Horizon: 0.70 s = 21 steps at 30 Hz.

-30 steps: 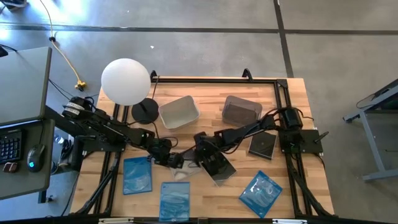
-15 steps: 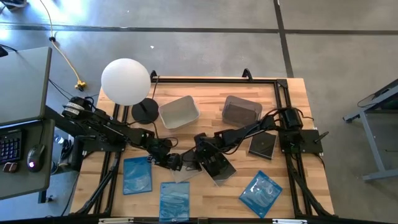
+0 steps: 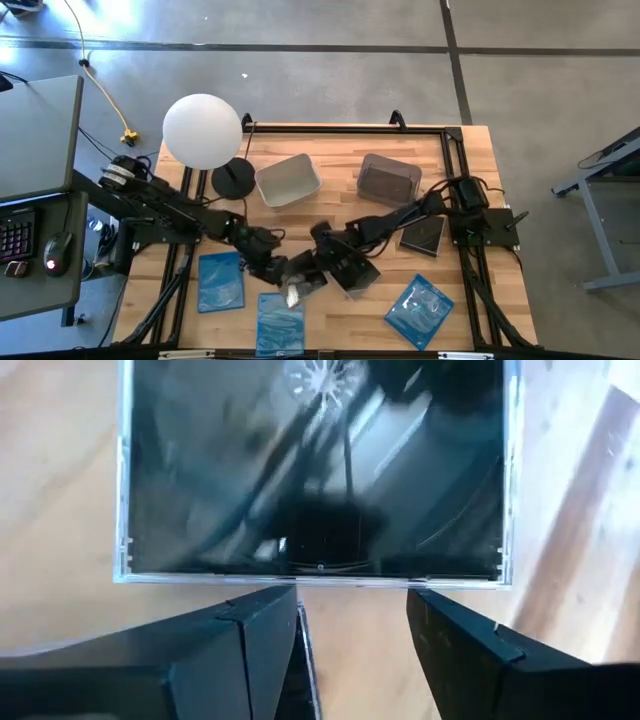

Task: Pick & place jewel cases by type
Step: Put the bottom left black CD case into the gray bin

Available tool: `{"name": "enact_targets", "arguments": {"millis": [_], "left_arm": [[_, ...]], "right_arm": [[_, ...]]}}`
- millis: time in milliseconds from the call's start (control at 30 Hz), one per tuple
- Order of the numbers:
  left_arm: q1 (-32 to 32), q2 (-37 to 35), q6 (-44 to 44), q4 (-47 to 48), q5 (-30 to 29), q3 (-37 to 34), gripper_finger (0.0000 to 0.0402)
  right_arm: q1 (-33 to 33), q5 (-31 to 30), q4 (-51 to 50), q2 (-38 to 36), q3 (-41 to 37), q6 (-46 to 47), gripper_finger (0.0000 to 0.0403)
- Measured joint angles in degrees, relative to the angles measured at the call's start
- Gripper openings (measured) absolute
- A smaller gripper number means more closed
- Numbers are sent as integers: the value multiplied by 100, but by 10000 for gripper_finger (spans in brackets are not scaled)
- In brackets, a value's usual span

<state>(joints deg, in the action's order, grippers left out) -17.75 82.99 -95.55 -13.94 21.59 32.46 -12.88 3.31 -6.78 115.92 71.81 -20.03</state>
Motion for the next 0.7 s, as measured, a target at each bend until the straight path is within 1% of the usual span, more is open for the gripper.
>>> {"name": "enact_targets", "arguments": {"millis": [100,267,400,500,700], "left_arm": [[-274,-5,-329,-43,-213,21,158],[-711,-1,-818,431,-693,21,158],[-943,6,-1131,633,-1005,17,158],[-995,6,-1159,820,-1119,16,158],[-986,6,-1164,1517,-1133,11,158]], "right_arm": [[-131,-68,67,0,3,40,188],[-299,-140,276,-13,35,68,188],[-341,-33,362,-13,35,39,188],[-336,165,433,-13,37,-44,188],[-333,174,427,-13,37,-57,188]]}}
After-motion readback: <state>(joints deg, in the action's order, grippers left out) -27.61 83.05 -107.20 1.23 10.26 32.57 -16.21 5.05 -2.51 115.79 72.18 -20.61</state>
